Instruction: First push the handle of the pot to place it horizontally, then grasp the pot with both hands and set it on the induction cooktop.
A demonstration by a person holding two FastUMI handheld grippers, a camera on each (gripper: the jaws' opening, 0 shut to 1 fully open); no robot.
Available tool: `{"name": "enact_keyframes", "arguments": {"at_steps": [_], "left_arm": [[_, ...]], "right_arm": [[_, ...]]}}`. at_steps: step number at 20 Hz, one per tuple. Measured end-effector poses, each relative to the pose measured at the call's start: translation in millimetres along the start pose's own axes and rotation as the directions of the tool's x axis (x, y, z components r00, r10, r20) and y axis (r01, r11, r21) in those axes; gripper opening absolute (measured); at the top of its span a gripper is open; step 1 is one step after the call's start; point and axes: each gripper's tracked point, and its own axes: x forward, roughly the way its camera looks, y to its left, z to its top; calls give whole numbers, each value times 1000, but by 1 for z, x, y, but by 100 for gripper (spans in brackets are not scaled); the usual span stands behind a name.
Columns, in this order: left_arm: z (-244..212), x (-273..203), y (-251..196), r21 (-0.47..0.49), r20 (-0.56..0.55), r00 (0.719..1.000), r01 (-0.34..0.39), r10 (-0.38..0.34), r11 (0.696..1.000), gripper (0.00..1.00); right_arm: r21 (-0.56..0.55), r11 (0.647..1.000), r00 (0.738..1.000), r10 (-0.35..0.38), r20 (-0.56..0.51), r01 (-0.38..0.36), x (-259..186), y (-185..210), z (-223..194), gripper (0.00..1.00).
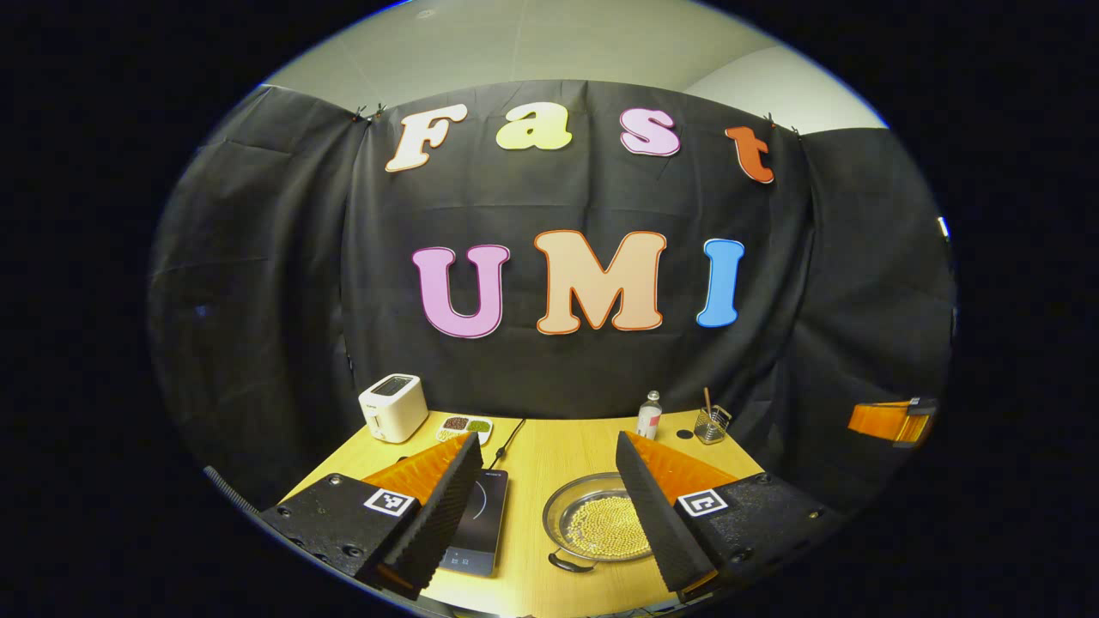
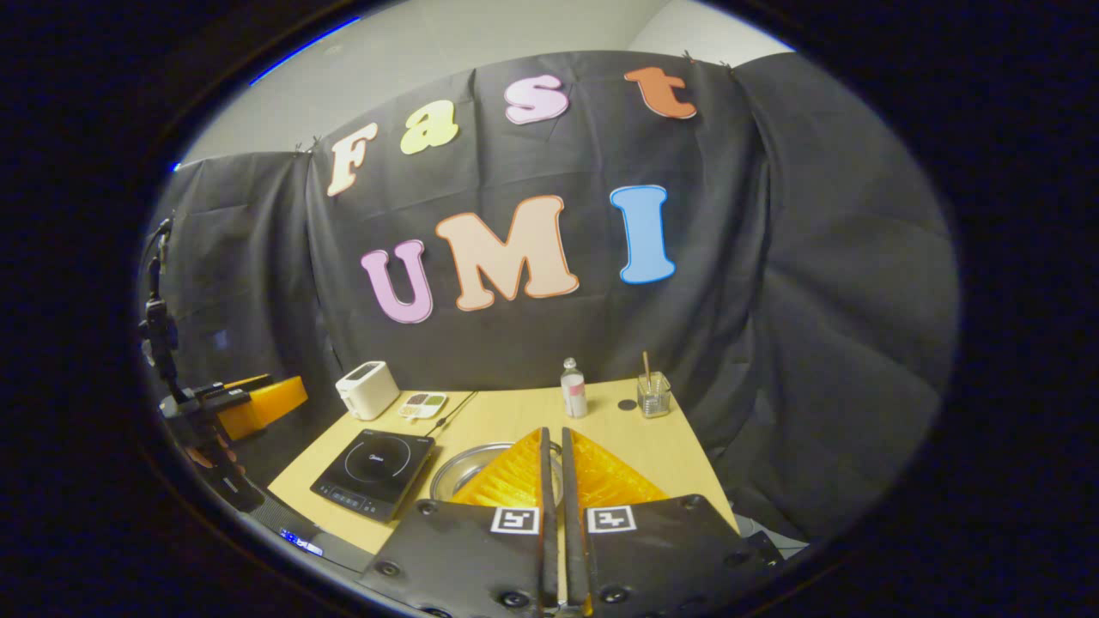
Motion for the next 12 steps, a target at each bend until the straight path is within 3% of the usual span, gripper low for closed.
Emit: {"name": "enact_keyframes", "arguments": {"at_steps": [1,6,12], "left_arm": [[0,3,5,1,1,1000,8,-8,1000,95],[-10,16,25,-9,-12,999,45,-45,999,93],[-22,24,66,4,-14,999,33,-33,999,96]], "right_arm": [[5,1000,1000,-5,-16,5,4,5,-7,6],[-5,999,983,-40,-177,40,26,17,-68,6],[-13,996,926,-89,-366,91,40,13,-150,6]]}}
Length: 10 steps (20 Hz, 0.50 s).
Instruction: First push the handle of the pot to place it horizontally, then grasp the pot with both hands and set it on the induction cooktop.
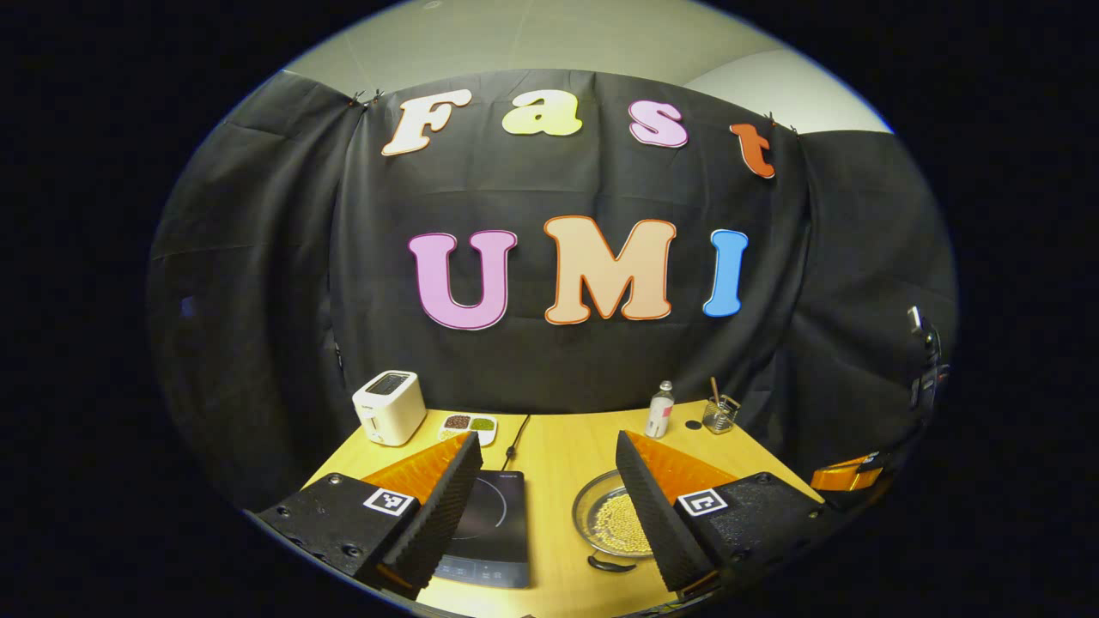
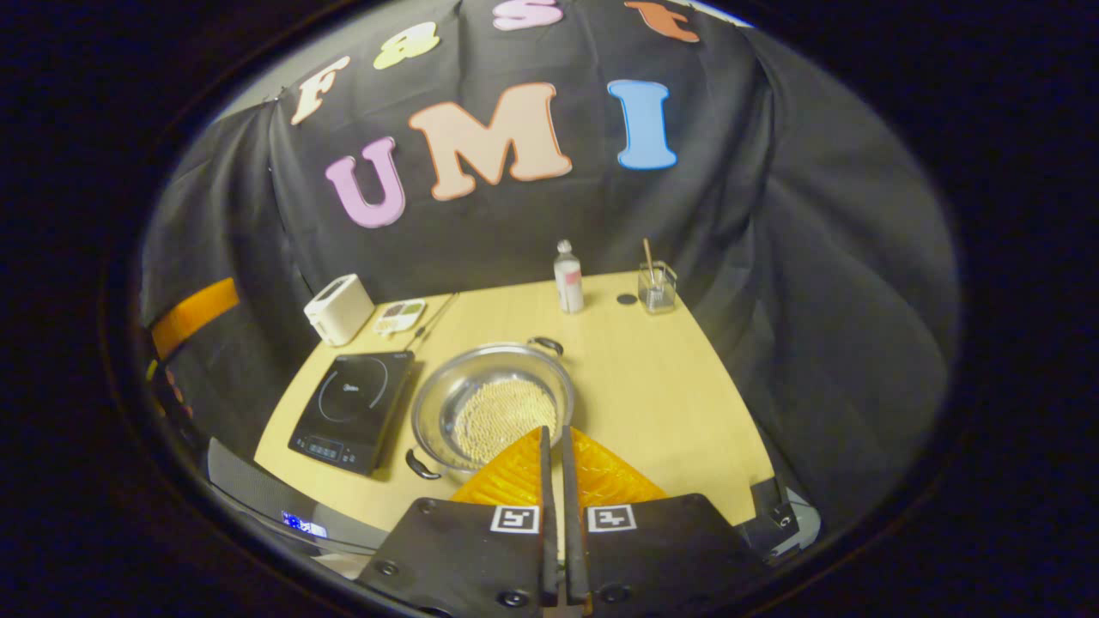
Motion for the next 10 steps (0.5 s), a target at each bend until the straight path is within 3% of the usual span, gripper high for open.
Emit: {"name": "enact_keyframes", "arguments": {"at_steps": [6,10], "left_arm": [[-15,-2,45,-11,-17,998,-66,66,998,96],[-23,-7,71,-12,-19,994,-110,110,994,96]], "right_arm": [[-45,998,984,-41,-171,34,34,0,-59,6],[-9,1000,959,13,-284,-16,60,29,-100,6]]}}
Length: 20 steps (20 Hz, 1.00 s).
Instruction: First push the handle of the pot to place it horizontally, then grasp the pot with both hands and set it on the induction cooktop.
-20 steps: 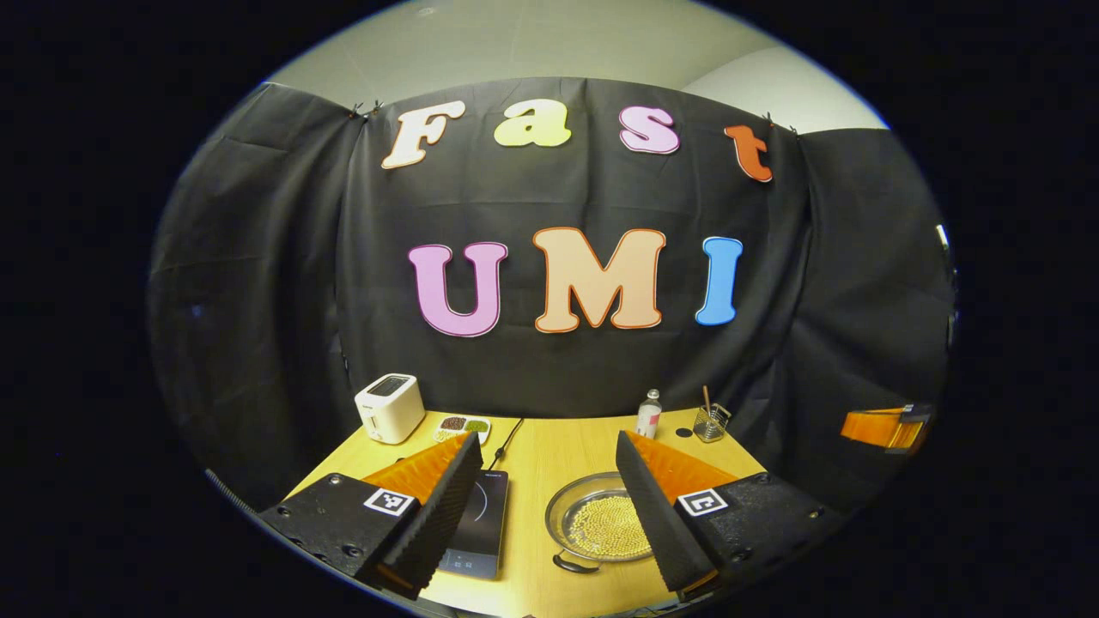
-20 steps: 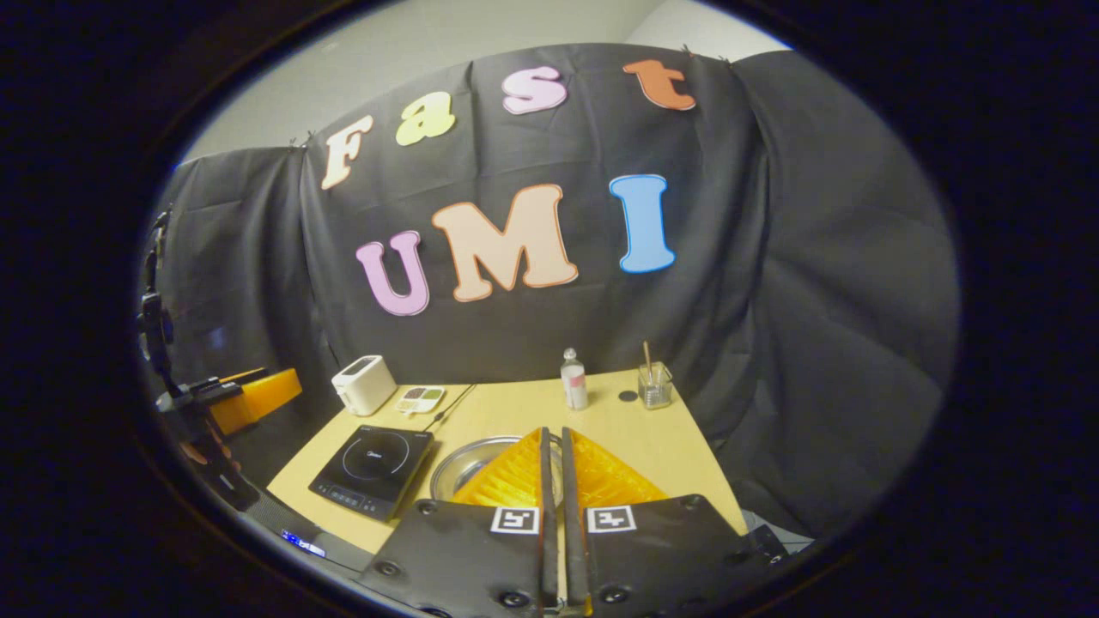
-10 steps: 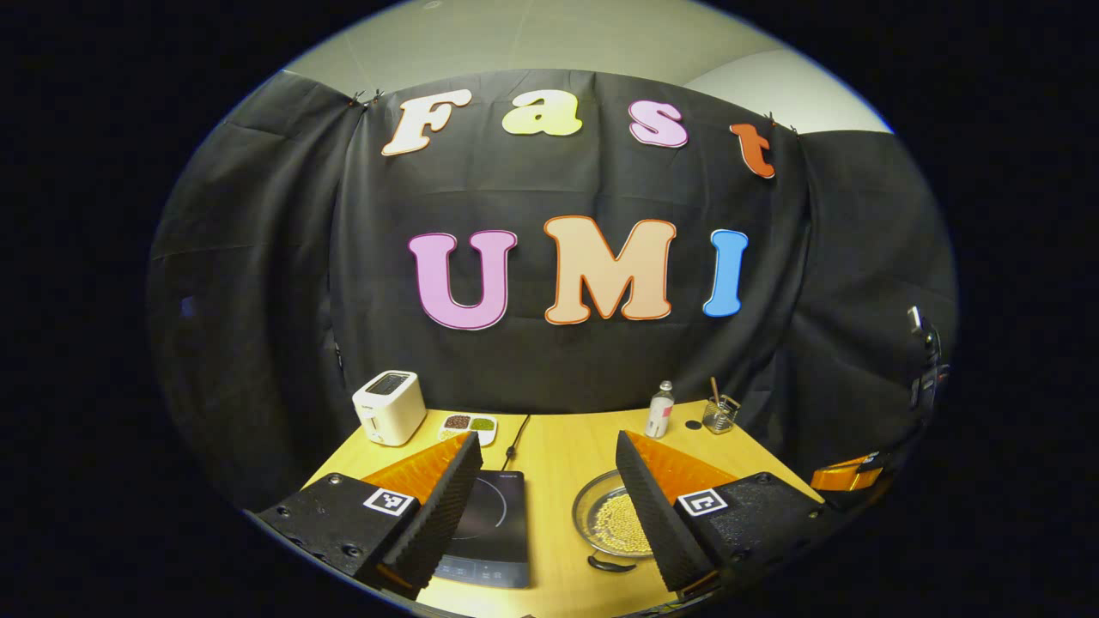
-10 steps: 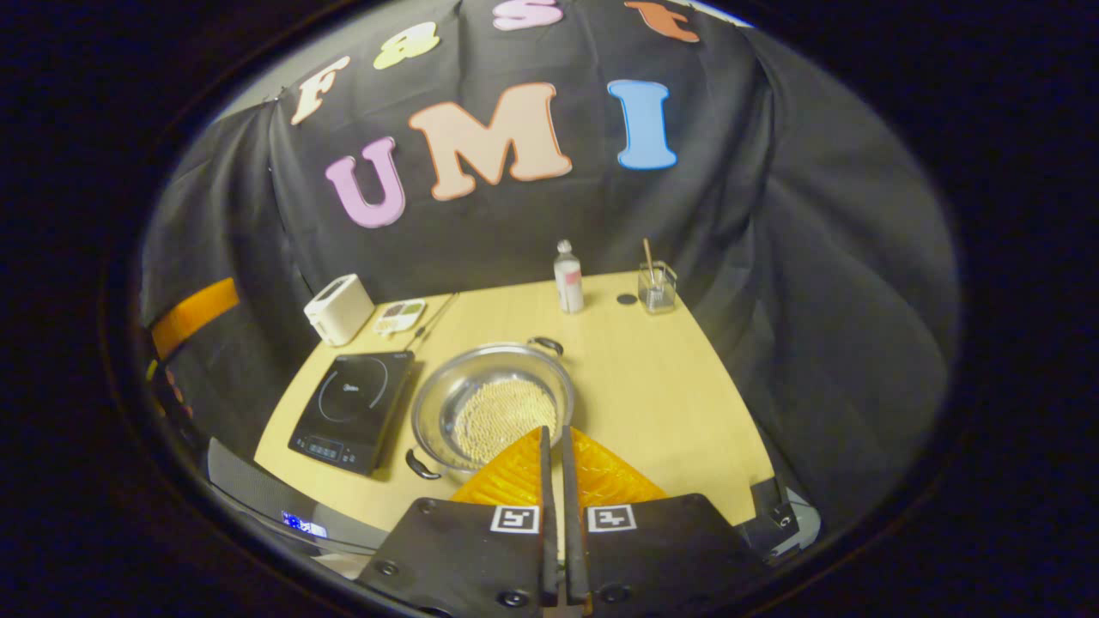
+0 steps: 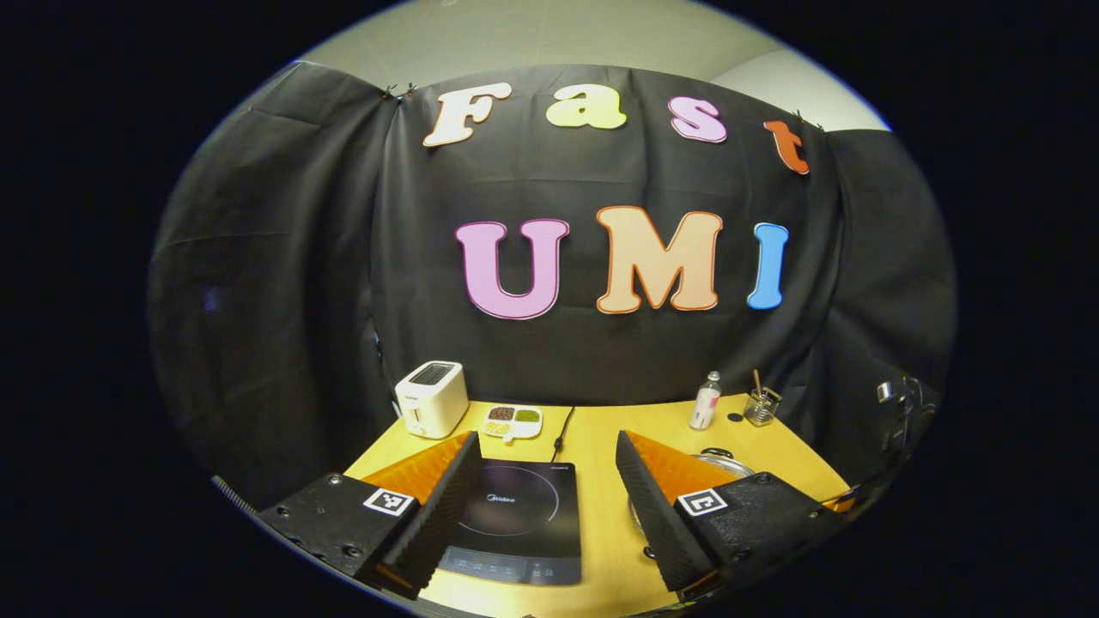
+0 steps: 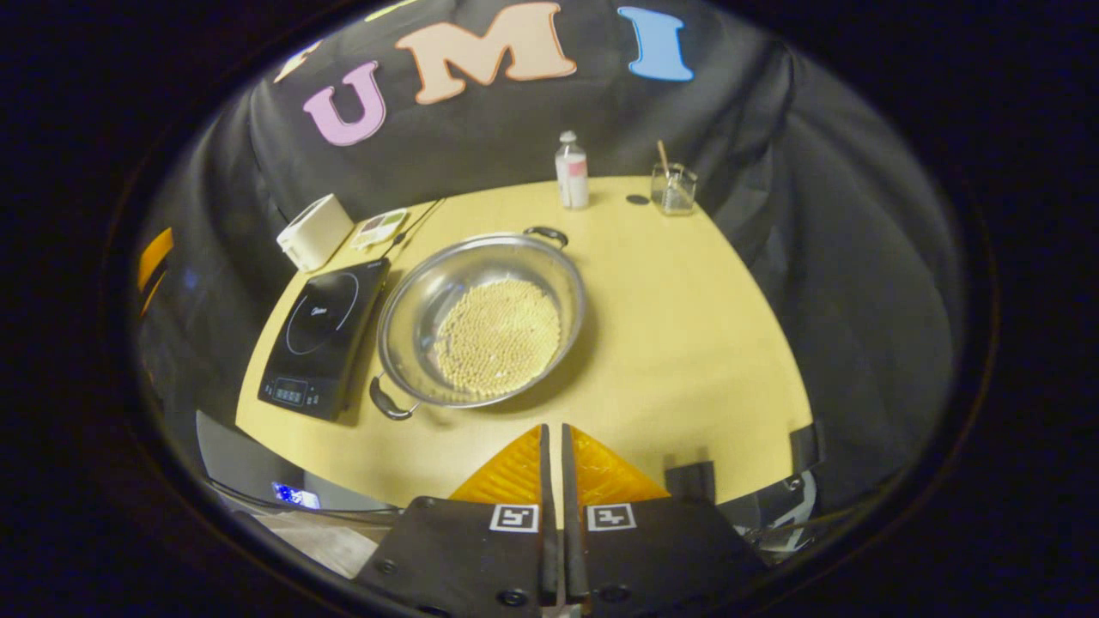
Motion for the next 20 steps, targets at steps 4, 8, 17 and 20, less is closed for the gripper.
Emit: {"name": "enact_keyframes", "arguments": {"at_steps": [4,8,17,20], "left_arm": [[-10,-3,26,5,-20,999,-40,40,999,96],[-18,-4,48,17,-38,997,-65,66,998,96],[-32,7,76,28,-68,997,-41,43,999,96],[-32,20,77,41,-65,998,-2,4,999,96]], "right_arm": [[10,999,996,33,-87,-32,30,33,-30,6],[1,999,989,47,-137,-47,51,65,-47,6],[1,1000,984,16,-176,-16,99,112,-53,6],[27,1000,982,-3,-186,8,109,121,-51,6]]}}
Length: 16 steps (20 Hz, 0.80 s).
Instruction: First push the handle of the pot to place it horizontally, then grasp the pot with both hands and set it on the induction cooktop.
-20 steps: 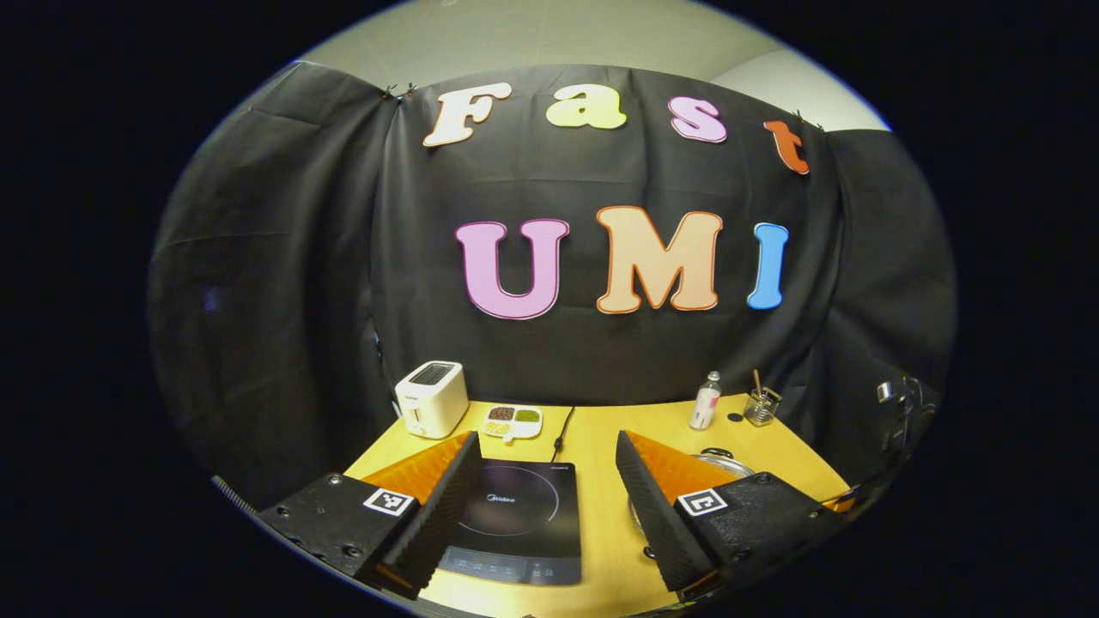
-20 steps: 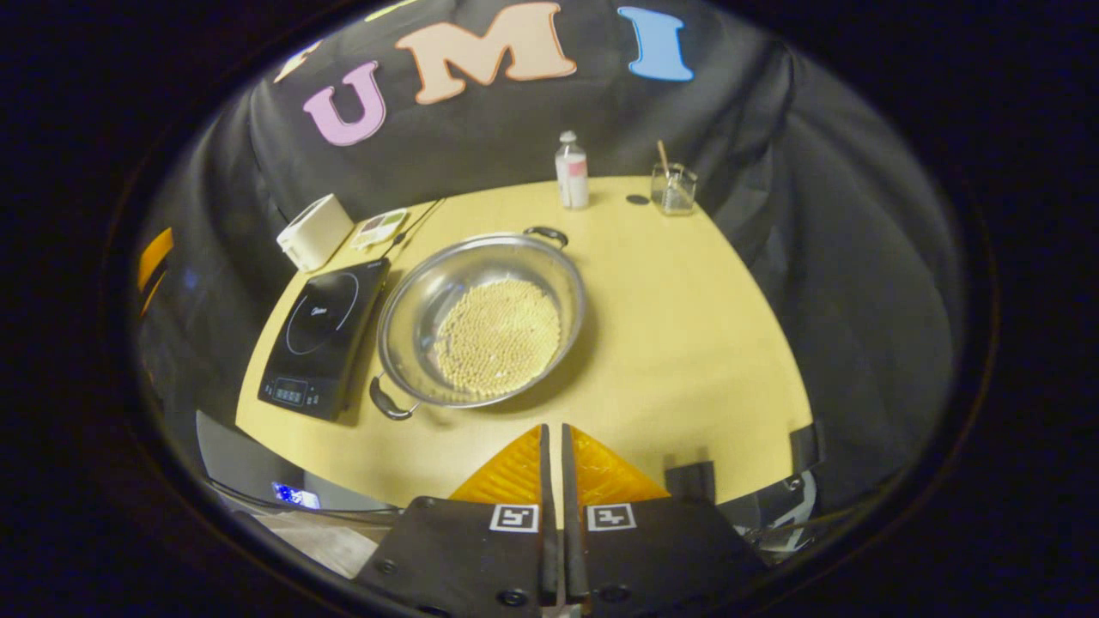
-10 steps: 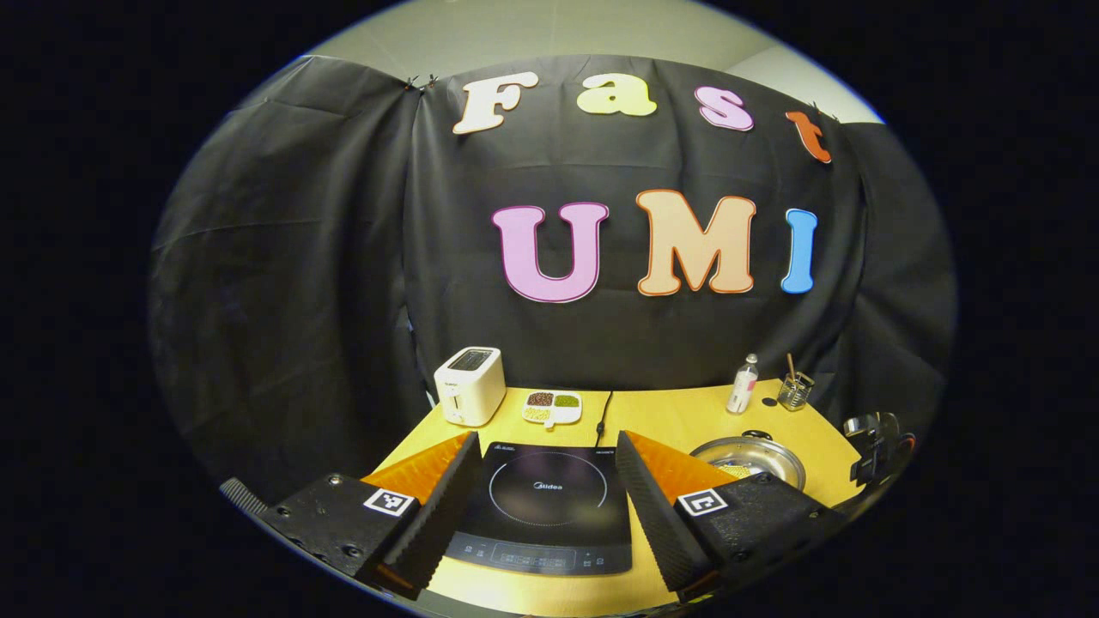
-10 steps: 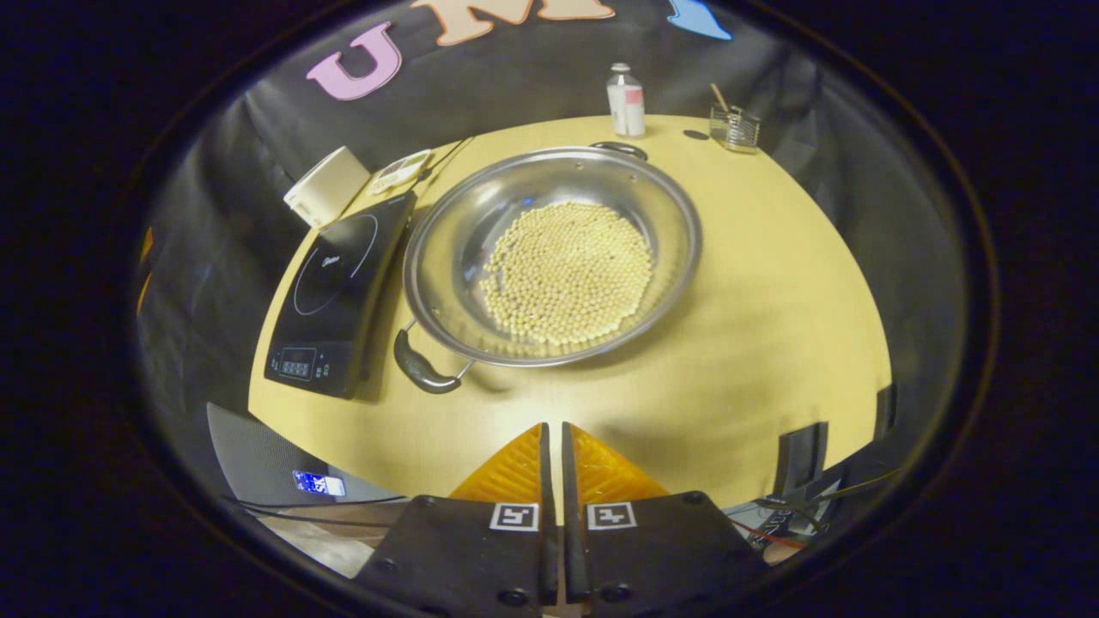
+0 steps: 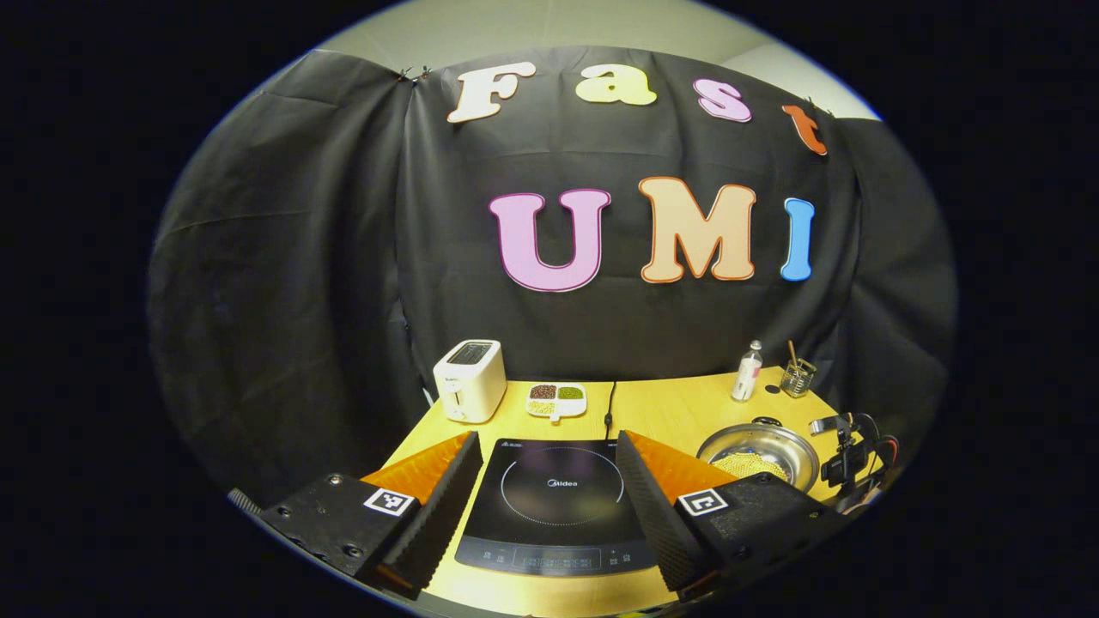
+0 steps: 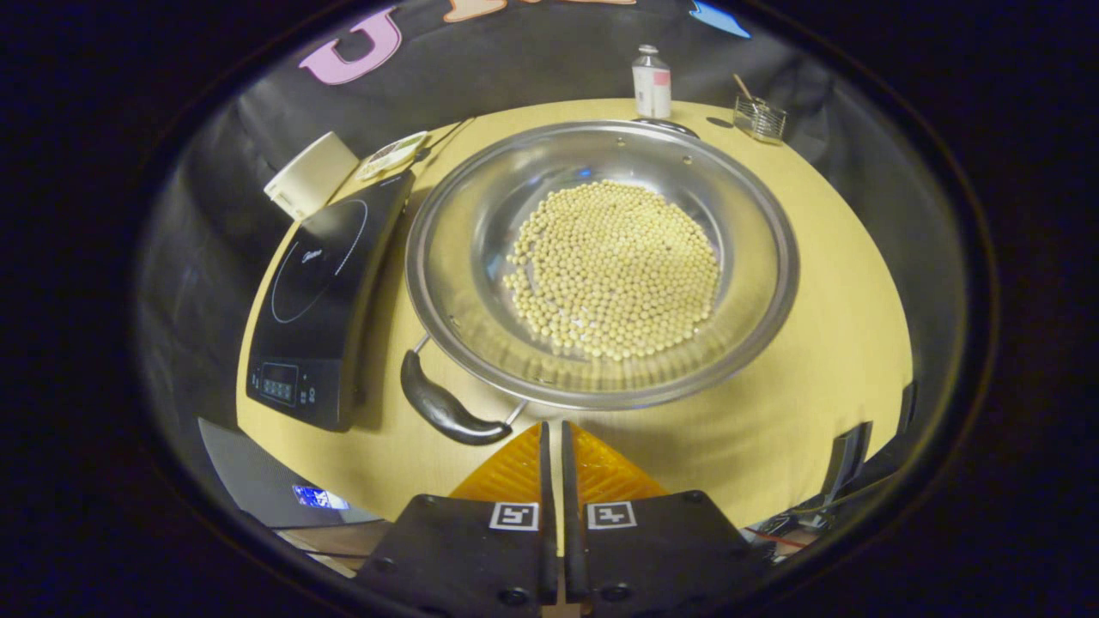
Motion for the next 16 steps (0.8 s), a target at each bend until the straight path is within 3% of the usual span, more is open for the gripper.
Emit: {"name": "enact_keyframes", "arguments": {"at_steps": [5,6,7,8,9,16], "left_arm": [[-12,29,-2,5,-38,998,50,-50,999,93],[-12,34,-3,8,-42,997,59,-59,998,96],[-12,38,-4,12,-43,997,68,-67,998,93],[-11,41,-4,14,-41,996,77,-76,997,93],[-11,43,-7,12,-38,996,87,-86,996,96],[-9,48,-14,8,-33,992,121,-121,993,96]], "right_arm": [[79,997,1000,0,7,-1,10,28,9,5],[96,995,1000,12,7,-12,13,35,13,5],[114,993,1000,24,5,-25,15,43,14,0],[135,990,999,36,0,-36,18,49,18,5],[157,987,999,45,4,-45,19,53,23,5],[267,959,995,93,25,-96,29,90,53,6]]}}
